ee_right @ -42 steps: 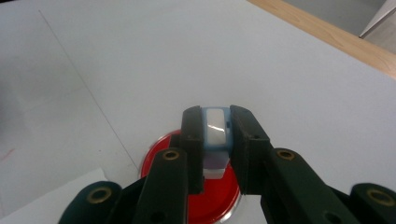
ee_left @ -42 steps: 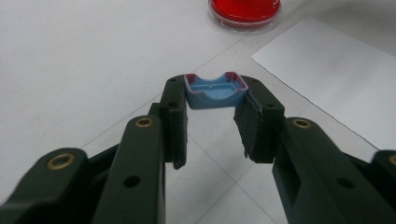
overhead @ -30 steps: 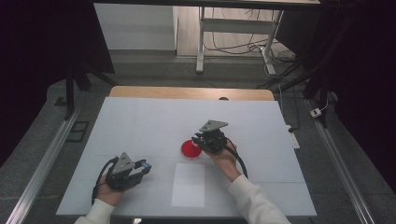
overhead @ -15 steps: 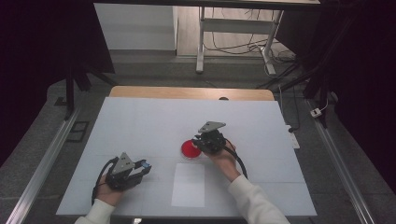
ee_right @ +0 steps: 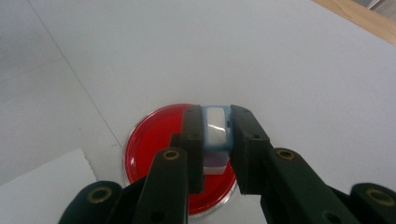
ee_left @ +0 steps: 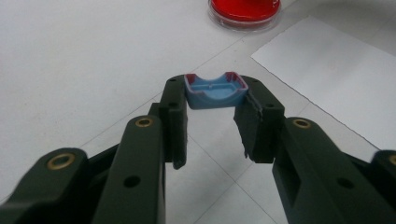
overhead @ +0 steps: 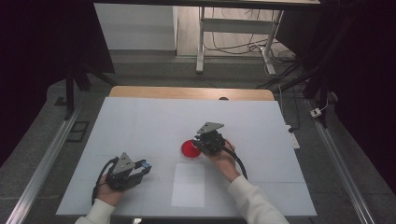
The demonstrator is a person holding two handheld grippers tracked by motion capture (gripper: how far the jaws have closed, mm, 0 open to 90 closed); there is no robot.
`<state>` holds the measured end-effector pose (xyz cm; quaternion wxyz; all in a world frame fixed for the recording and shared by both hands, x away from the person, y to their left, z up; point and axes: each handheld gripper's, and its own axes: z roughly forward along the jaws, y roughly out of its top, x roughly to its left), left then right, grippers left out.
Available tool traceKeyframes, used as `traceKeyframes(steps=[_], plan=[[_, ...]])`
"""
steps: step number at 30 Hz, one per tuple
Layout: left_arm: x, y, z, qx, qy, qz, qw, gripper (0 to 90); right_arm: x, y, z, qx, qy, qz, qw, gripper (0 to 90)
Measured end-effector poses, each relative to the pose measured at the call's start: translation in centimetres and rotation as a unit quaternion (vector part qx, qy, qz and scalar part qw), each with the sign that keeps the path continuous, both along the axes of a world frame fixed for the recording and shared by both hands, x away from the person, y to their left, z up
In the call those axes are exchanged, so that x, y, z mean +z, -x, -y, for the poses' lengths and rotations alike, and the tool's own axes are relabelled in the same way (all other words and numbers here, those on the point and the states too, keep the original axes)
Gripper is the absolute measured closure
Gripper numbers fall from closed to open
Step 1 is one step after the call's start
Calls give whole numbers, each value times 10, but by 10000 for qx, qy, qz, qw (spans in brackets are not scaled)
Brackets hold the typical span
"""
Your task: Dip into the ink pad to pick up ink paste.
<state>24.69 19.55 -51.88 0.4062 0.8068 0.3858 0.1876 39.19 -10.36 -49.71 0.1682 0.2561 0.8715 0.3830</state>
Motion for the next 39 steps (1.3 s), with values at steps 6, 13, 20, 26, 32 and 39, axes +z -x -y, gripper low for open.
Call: traceKeyframes(steps=[6,13,20,26,32,39], plan=[[0,0,-1,-7,10,6,10000,645,1,1,1,-25,-140,31,9999,753],[0,0,-1,-12,16,12,10000,645,4,0,5,-39,-367,-24,9993,753],[0,0,-1,-6,17,12,10000,645,10,7,3,33,-443,150,9989,752],[0,0,-1,0,17,13,10000,645,14,9,6,59,-596,150,9981,752],[0,0,-2,6,15,12,10000,646,18,12,10,71,-715,138,9973,752],[0,-1,-1,17,10,5,10000,646,23,14,16,110,-847,135,9963,752]])
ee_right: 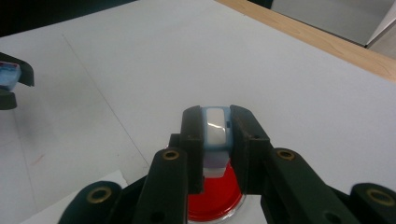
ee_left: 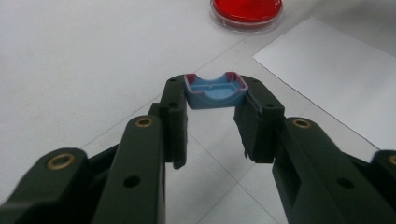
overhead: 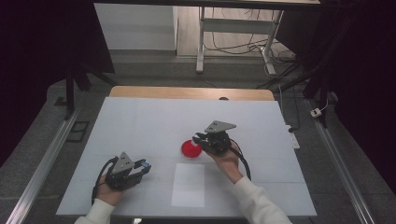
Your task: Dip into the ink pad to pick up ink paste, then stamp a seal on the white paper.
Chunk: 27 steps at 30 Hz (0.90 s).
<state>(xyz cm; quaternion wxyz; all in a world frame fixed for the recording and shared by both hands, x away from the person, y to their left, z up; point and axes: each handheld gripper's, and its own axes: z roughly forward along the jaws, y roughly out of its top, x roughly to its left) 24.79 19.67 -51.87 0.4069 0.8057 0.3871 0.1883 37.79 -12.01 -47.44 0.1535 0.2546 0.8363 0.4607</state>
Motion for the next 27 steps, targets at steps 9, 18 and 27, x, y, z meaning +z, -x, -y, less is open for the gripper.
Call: traceKeyframes(steps=[9,18,27], plan=[[-1,0,0,4,1,-18,10000,645,5,3,8,64,-197,-33,9998,752],[0,1,0,21,14,-4,10000,646,10,7,9,148,-350,-55,9993,752],[0,1,-1,34,31,2,10000,645,14,14,10,279,-431,-93,9986,752]])
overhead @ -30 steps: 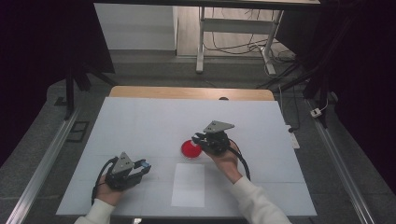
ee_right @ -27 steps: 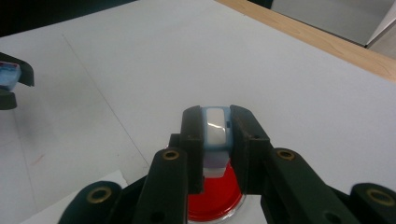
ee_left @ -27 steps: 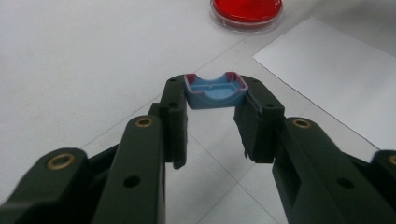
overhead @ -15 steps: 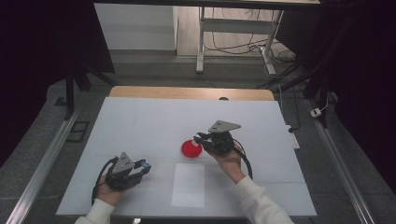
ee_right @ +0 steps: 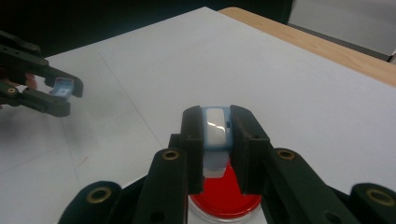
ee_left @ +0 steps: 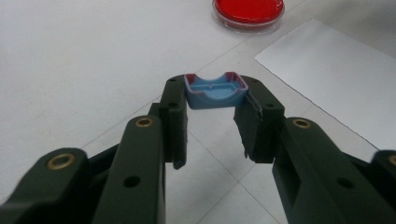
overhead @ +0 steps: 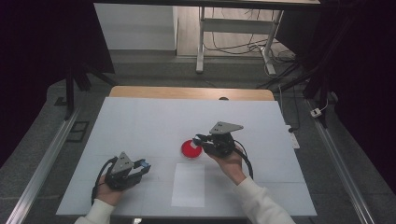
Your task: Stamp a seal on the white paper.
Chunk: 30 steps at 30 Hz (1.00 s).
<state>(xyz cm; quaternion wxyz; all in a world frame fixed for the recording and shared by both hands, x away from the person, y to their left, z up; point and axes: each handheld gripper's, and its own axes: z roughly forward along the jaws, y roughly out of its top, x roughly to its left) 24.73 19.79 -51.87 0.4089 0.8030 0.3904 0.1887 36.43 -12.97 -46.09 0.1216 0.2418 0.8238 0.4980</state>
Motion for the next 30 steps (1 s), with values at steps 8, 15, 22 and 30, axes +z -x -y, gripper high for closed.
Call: traceKeyframes(steps=[8,15,22,30], plan=[[0,0,1,-5,-24,-3,10000,646,3,7,1,153,-121,-142,9997,752],[0,0,0,-10,-19,0,10000,646,3,14,4,251,-209,-225,9992,752],[0,1,0,-6,-3,8,10000,646,3,21,7,390,-265,-371,9982,752],[1,1,0,-9,1,12,10000,646,2,29,8,487,-197,-392,9979,751]])
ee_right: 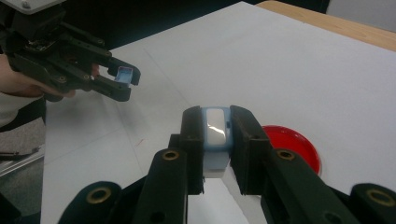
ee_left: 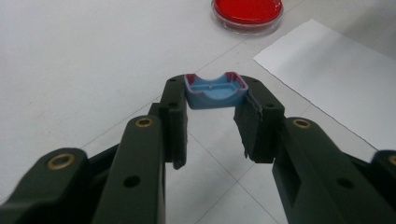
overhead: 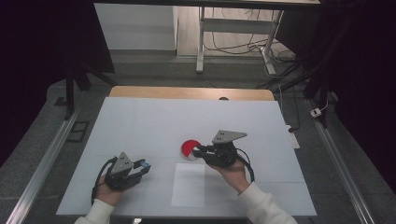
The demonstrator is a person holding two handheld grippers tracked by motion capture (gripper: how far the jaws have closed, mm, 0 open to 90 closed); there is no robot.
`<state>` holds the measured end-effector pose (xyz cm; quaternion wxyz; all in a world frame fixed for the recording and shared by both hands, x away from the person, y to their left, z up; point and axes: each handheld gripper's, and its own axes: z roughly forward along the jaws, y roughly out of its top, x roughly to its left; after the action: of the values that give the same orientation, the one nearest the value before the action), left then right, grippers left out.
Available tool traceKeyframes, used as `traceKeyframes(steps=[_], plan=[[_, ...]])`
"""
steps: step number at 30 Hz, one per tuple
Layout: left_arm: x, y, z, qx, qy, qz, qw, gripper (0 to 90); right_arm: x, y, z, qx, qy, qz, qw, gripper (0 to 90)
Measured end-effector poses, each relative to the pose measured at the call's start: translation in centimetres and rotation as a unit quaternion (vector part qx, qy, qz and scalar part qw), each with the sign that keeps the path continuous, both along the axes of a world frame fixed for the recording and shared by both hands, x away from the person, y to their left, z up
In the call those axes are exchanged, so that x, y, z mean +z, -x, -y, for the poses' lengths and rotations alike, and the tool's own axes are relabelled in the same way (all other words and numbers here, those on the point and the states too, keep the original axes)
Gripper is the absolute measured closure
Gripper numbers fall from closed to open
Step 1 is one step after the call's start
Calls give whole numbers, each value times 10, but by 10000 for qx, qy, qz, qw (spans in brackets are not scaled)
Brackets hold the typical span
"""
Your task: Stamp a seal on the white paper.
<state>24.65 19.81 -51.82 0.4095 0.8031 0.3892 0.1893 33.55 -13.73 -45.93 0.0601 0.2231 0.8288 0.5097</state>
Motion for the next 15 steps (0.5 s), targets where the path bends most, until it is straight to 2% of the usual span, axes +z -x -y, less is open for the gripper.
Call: traceKeyframes(steps=[15], plan=[[0,0,0,-19,3,-3,10000,645,-8,14,-1,266,-12,-183,9995,751]])
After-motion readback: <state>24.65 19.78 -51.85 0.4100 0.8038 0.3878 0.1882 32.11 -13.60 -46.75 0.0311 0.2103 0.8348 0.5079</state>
